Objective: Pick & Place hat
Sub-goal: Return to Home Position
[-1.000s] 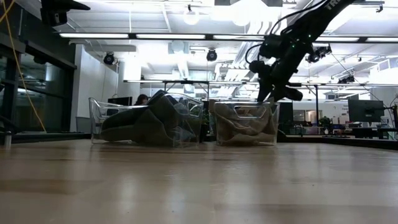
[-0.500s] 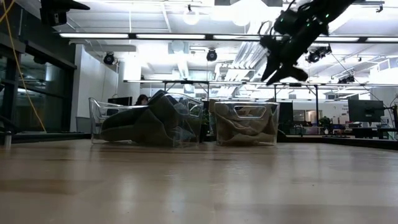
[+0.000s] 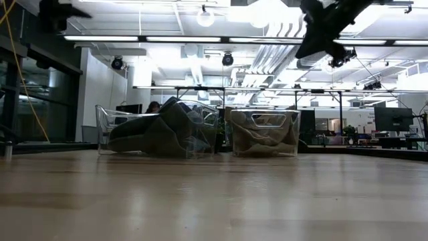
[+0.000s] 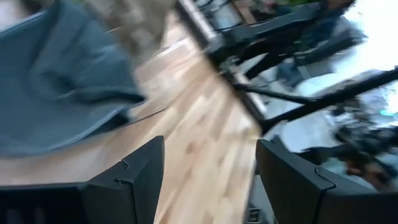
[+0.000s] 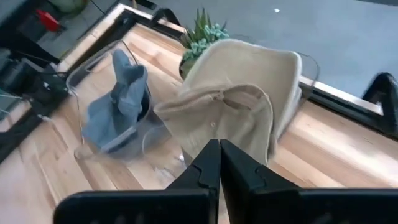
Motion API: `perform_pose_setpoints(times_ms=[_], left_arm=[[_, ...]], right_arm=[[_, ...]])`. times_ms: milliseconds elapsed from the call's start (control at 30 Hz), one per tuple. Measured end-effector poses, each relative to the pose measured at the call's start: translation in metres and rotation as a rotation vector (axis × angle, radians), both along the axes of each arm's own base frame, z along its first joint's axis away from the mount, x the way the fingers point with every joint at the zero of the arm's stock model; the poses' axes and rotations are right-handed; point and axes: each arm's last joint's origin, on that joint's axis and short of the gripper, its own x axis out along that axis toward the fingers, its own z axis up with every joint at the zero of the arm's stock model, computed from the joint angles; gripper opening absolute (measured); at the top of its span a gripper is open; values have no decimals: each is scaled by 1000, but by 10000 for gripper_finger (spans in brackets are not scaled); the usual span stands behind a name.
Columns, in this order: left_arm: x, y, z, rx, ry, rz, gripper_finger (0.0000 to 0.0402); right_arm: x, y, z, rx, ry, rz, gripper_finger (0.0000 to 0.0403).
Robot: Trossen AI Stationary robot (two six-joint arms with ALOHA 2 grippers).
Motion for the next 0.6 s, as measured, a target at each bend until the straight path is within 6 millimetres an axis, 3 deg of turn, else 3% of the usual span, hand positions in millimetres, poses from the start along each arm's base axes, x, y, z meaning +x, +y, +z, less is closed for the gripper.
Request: perform_pose_setpoints(times_ms=[200, 433, 600], left_arm=[[-7, -2, -3, 14, 16, 20, 175], [-19, -6, -1, 52, -29, 59, 22], [-27, -9, -5, 71, -83, 85, 11]], right_arm=[[-5, 33, -3, -67, -3, -17, 1], [-8, 61, -34, -169, -187, -11, 1], [-14, 70, -59, -202, -299, 31, 0]])
